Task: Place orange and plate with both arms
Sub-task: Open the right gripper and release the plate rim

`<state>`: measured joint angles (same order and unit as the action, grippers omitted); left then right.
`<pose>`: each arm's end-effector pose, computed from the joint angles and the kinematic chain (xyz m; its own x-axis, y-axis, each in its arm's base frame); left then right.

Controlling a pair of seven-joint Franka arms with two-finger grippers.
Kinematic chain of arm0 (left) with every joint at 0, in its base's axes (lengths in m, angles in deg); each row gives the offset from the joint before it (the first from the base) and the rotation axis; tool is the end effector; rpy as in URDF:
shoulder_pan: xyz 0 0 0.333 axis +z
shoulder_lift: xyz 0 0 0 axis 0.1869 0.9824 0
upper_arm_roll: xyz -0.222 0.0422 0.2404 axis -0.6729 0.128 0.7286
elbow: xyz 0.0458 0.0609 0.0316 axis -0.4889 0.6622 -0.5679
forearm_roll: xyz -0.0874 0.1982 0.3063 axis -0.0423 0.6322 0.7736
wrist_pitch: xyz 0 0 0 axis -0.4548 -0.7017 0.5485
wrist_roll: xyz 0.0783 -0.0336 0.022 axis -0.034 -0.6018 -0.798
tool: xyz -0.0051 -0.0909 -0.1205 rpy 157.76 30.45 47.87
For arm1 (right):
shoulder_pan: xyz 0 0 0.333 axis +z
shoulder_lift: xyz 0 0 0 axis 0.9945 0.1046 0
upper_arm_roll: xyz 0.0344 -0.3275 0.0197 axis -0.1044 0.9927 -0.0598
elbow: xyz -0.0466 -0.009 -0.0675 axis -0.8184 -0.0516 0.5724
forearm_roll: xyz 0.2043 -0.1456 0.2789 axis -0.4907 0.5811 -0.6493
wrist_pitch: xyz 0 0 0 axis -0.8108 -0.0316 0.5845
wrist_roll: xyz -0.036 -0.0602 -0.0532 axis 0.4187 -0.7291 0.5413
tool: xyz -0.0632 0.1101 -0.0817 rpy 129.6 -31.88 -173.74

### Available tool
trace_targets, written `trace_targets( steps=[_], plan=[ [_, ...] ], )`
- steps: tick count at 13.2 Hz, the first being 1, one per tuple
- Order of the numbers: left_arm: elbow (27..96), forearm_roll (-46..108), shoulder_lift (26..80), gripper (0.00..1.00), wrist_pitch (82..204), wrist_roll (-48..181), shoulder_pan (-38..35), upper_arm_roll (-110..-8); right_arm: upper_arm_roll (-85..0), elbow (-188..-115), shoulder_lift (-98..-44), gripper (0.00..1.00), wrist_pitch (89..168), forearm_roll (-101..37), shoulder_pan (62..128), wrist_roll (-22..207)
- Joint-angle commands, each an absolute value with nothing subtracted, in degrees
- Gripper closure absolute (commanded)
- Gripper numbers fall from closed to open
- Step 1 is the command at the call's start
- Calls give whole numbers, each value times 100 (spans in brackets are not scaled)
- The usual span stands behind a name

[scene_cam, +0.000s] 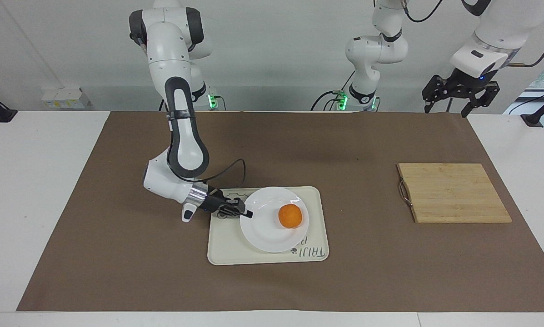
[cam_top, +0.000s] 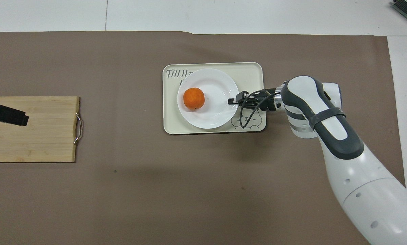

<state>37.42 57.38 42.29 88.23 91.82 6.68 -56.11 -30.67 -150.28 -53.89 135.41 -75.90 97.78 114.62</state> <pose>0.5173 -0.0353 0.6312 0.9693 -0.2451 -0.0178 -0.2454 -0.9693 -0.0145 0.6406 0.1849 0.2395 0.9839 -0.1685 -0.0598 -0.1465 -0.5685 -0.8095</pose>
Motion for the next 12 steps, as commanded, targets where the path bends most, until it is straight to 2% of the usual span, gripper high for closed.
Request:
trace_targets(
  steps=[1,2,3,6,9,12],
  plan=[
    [3756,5796,4156,0,8797,9120,726,-5662,-3112,-15347,-5581,100,13592,-7559,9709,11677],
    [3756,5796,4156,0,8797,9120,726,-5662,-3112,-15285,-5564,35,13636,-7515,9735,11651],
    [3756,5796,4156,0,8797,9120,726,-5662,-3103,-15259,-5572,0,13706,-7480,9744,11642],
    [3756,5796,4156,0,8797,9120,726,-5662,-3033,-14926,-5651,0,13830,-6518,9736,11372],
    [3756,5796,4156,0,8797,9120,726,-5662,-3033,-14741,-6019,0,14224,-4621,9736,10239],
    [3756,5796,4156,0,8797,9120,726,-5662,-3042,-14687,-6572,0,14147,-2310,9718,9001]
  ],
)
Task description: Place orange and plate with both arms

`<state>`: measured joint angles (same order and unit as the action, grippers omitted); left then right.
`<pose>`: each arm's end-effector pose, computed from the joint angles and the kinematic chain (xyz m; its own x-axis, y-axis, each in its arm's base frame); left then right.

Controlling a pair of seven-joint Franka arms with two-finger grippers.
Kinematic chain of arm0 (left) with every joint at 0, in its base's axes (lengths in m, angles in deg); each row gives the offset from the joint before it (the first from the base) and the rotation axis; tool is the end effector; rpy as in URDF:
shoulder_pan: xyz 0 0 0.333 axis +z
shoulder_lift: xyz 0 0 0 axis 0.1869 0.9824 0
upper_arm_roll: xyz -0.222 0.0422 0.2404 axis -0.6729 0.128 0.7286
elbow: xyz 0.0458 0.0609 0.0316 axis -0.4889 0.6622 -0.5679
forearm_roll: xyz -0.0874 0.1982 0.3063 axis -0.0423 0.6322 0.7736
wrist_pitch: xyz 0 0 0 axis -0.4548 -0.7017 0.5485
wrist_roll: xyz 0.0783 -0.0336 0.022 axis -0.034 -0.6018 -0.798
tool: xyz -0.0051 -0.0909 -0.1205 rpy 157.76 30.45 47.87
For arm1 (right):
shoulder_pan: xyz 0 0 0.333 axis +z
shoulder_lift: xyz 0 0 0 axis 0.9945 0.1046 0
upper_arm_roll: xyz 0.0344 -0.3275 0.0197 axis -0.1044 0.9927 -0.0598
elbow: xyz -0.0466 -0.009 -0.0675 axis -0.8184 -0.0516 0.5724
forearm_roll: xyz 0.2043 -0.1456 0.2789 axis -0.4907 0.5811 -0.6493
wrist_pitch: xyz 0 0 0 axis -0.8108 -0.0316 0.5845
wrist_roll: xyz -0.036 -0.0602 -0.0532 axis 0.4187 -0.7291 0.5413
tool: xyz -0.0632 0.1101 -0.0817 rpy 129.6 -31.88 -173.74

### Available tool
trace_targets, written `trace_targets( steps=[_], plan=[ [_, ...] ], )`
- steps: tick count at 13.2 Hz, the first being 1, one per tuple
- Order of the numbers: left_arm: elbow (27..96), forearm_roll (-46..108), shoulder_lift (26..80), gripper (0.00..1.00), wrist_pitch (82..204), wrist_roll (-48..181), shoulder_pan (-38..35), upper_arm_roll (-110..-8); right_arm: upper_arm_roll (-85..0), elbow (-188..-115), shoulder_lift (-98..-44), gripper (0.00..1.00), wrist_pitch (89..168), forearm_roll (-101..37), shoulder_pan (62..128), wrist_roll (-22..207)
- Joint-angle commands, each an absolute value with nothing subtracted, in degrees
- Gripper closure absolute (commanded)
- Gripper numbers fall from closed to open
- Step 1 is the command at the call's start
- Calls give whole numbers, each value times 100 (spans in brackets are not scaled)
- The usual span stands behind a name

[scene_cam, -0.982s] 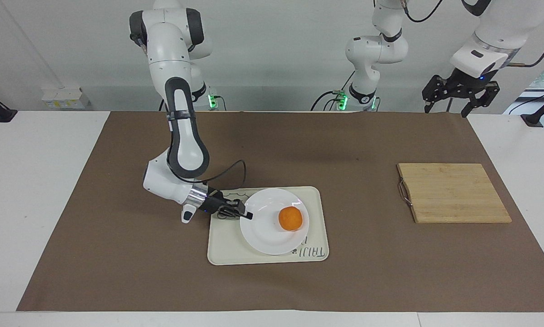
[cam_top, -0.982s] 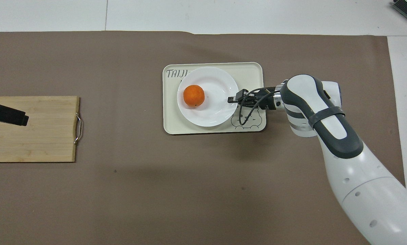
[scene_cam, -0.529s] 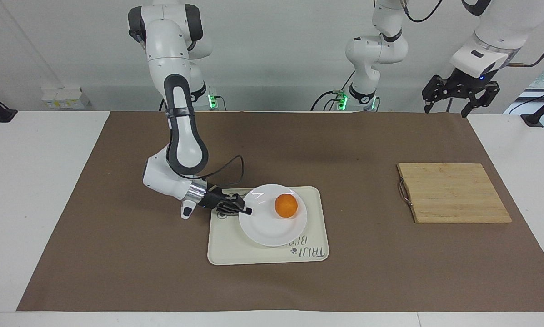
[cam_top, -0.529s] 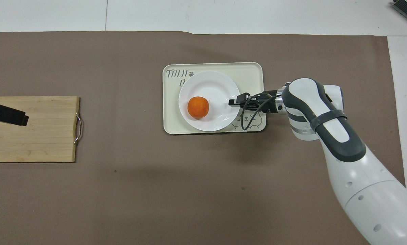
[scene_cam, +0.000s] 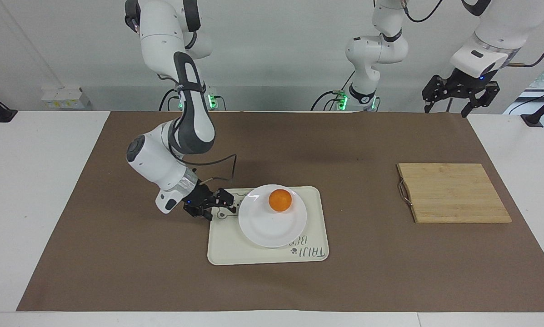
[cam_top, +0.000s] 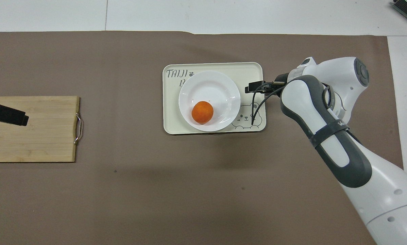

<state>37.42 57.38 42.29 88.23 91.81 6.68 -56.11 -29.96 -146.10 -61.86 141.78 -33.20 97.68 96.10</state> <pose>0.5173 -0.0353 0.6312 0.9694 -0.2449 -0.0178 -0.2452 -0.9694 -0.0145 0.6646 0.1377 0.3399 0.9891 -0.0081 0.1473 0.0507 -0.9189 -0.3912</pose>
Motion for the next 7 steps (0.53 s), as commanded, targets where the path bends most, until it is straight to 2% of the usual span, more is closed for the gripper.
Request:
trace_targets(
  steps=[1,7],
  plan=[
    [3756,5796,4156,0,8797,9120,726,-5662,-3059,-14696,-6809,0,13955,-1842,9657,8701],
    [3756,5796,4156,0,8797,9120,726,-5662,-2682,-14687,-7987,0,12014,-756,9491,8233]
  ],
)
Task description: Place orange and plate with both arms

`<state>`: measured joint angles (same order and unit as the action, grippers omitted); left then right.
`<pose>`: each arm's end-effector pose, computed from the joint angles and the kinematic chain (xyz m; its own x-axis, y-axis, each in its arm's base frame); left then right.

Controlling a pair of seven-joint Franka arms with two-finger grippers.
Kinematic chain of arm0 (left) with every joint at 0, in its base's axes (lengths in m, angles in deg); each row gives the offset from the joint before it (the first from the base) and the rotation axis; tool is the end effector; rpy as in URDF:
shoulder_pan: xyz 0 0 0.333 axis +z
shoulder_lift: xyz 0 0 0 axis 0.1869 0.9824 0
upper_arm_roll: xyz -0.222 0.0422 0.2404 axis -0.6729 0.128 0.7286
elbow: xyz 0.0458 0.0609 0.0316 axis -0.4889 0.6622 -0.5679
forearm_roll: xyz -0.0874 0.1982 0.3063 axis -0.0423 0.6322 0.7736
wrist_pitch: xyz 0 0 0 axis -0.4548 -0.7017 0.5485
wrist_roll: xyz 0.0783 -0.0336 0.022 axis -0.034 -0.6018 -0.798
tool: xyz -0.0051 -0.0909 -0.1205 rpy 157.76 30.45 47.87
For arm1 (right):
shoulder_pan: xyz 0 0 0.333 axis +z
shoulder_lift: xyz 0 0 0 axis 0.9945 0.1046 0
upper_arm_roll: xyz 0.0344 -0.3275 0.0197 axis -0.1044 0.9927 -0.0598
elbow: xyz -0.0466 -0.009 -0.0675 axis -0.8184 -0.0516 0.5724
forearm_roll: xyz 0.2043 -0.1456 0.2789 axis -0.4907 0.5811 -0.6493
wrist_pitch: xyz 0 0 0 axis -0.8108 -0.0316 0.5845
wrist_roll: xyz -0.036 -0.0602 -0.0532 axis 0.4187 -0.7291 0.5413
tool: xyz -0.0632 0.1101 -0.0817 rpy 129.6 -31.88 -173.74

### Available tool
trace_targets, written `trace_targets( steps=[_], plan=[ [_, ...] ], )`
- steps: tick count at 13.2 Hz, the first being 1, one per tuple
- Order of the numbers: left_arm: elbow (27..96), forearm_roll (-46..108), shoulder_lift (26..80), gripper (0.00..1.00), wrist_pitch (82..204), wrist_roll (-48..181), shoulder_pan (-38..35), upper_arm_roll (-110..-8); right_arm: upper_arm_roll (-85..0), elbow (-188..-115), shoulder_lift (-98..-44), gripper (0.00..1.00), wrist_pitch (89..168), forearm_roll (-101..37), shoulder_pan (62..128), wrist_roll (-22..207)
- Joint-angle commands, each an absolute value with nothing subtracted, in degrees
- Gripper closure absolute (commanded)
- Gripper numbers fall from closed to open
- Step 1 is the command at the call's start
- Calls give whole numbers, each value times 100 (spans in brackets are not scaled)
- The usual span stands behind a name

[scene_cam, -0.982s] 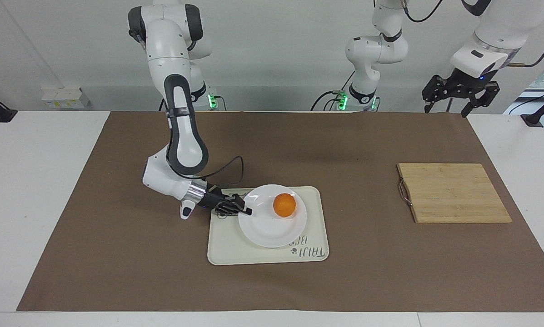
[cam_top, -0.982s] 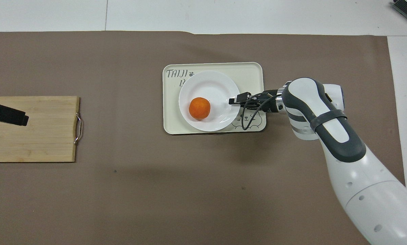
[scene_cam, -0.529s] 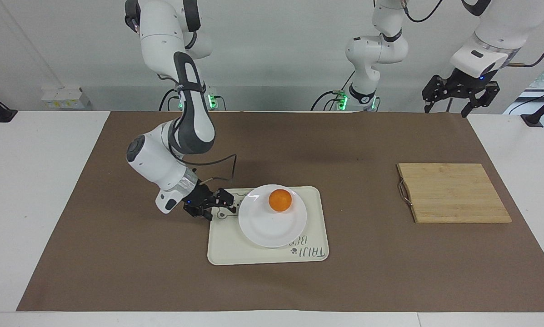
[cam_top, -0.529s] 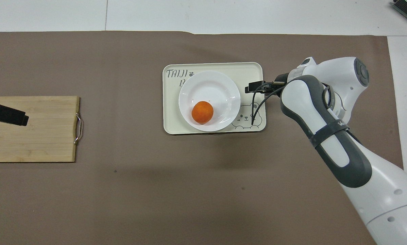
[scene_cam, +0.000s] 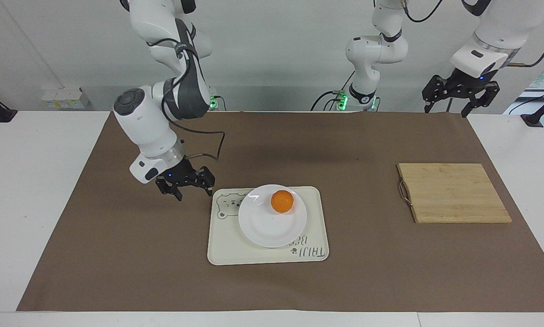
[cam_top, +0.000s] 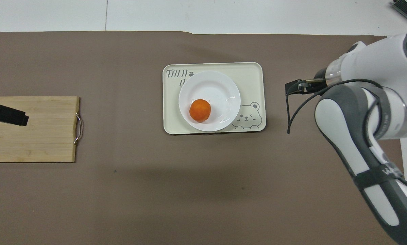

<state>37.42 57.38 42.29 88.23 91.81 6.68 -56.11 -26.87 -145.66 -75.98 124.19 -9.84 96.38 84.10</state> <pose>0.5173 -0.0353 0.6312 0.9694 -0.2449 -0.0178 -0.2452 -0.9694 -0.0145 0.6125 0.0660 0.4657 0.9966 0.0082 0.0816 0.0176 -0.9932 -0.1147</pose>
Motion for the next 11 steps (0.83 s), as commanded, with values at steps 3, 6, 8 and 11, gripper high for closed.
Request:
trace_targets(
  steps=[3,6,8,11],
  plan=[
    [3756,5796,4156,0,8797,9120,726,-5662,-2681,-14687,-8418,0,11441,-485,9358,8170],
    [3756,5796,4156,0,8797,9120,726,-5662,-2664,-14687,-8849,0,10932,-335,9305,8057],
    [3756,5796,4156,0,8797,9120,726,-5662,-2637,-14687,-9052,0,10641,-281,9174,8056],
    [3756,5796,4156,0,8797,9120,726,-5662,-2637,-14678,-9219,0,10429,-133,9120,8065]
  ],
)
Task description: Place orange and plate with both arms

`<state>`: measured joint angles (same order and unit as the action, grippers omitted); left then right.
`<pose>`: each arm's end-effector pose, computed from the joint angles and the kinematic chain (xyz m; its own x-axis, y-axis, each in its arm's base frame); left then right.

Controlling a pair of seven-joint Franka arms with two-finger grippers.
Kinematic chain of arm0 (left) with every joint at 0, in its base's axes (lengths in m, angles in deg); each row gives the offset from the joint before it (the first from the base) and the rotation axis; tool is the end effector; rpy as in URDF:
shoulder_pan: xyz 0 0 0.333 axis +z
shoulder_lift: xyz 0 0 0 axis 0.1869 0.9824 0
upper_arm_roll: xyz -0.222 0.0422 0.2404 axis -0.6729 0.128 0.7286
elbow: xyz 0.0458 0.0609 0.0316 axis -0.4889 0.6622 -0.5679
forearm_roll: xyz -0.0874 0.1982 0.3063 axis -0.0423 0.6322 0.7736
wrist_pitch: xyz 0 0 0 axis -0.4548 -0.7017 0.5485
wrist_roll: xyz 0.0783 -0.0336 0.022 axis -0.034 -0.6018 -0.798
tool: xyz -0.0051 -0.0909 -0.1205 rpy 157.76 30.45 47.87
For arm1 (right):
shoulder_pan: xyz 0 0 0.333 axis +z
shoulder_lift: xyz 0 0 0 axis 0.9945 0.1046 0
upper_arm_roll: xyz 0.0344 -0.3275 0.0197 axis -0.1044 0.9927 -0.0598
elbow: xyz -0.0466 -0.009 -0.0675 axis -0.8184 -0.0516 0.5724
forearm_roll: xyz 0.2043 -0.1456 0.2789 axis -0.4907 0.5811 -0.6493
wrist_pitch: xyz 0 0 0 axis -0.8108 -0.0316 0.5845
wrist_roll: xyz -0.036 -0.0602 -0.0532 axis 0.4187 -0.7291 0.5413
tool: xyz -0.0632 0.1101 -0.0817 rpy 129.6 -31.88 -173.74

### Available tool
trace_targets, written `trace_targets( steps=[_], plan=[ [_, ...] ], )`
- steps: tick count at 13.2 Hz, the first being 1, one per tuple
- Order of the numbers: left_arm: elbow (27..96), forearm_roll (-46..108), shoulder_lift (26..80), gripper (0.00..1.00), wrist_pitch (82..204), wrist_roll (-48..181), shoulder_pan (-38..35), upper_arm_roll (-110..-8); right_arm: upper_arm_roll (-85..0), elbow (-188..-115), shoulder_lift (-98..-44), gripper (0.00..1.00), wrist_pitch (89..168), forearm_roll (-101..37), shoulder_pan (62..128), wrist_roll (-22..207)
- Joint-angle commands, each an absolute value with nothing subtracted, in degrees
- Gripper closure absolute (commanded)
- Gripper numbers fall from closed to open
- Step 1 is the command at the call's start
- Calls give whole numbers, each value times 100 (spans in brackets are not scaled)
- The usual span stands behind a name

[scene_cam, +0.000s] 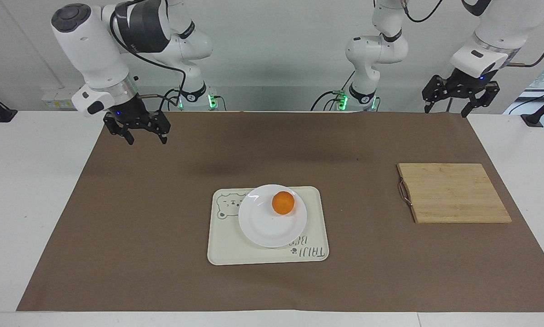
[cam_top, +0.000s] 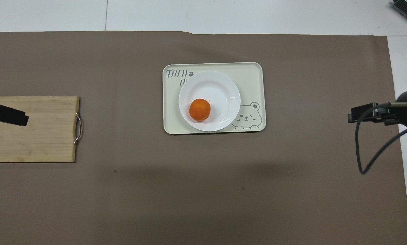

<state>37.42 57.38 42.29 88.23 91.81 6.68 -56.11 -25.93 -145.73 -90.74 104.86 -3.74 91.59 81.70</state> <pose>0.5173 -0.0353 0.6312 0.9694 -0.2449 -0.0178 -0.2452 -0.9694 -0.0145 0.5172 -0.0099 0.5778 0.9966 -0.0829 -0.0009 -0.0828 -0.9952 -0.0519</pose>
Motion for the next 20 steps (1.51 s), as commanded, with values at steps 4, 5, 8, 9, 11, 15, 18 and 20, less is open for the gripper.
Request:
trace_targets(
  steps=[4,5,8,9,11,15,18,20],
  plan=[
    [3756,5796,4156,0,8797,9120,726,-5662,-2690,-14277,-9439,0,9904,185,9120,8065],
    [3756,5796,4156,0,8797,9120,726,-5662,-2690,-14013,-9396,0,9684,193,9112,8065],
    [3756,5796,4156,0,8797,9120,726,-5662,-2672,-14081,-9448,0,9787,36,9112,8117],
    [3756,5796,4156,0,8797,9120,726,-5662,-2664,-14081,-9448,0,9813,-69,9120,8126],
    [3756,5796,4156,0,8797,9120,726,-5662,-2664,-13976,-9439,0,9630,-167,9120,8109],
    [3756,5796,4156,0,8797,9120,726,-5662,-2611,-13756,-9317,0,9488,-176,9068,8109],
    [3756,5796,4156,0,8797,9120,726,-5662,-2602,-13826,-9369,0,9515,-123,9059,8118],
    [3756,5796,4156,0,8797,9120,726,-5662,-2602,-13826,-9369,0,9497,-123,9059,8118]
  ],
)
